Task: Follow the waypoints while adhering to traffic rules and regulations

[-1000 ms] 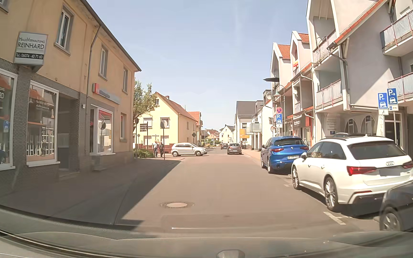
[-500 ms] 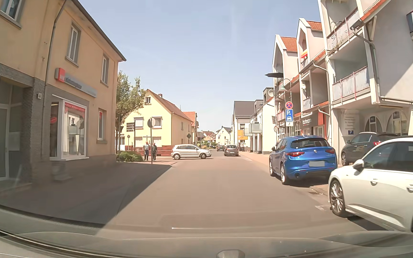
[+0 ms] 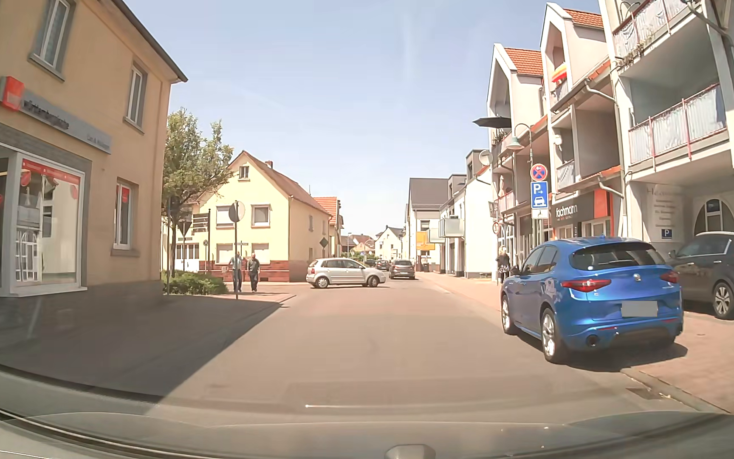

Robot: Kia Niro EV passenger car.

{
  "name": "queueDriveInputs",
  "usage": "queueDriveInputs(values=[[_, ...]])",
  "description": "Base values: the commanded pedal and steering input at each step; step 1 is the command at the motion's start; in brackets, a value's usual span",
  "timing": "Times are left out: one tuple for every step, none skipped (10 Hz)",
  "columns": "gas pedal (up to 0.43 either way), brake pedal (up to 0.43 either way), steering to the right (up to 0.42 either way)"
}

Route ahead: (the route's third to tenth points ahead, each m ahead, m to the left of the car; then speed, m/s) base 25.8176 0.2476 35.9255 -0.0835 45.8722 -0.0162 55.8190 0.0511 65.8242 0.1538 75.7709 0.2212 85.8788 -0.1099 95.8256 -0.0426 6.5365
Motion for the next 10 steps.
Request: queueDriveInputs(values=[[0.0,0.0,0.02],[0.0,0.0,0.02],[0.0,0.0,0.021],[0.0,0.0,0.021],[0.0,0.0,0.02],[0.0,0.0,0.019],[0.0,0.0,0.019],[0.0,0.0,0.019],[0.0,0.0,0.019],[0.0,0.0,0.019]])
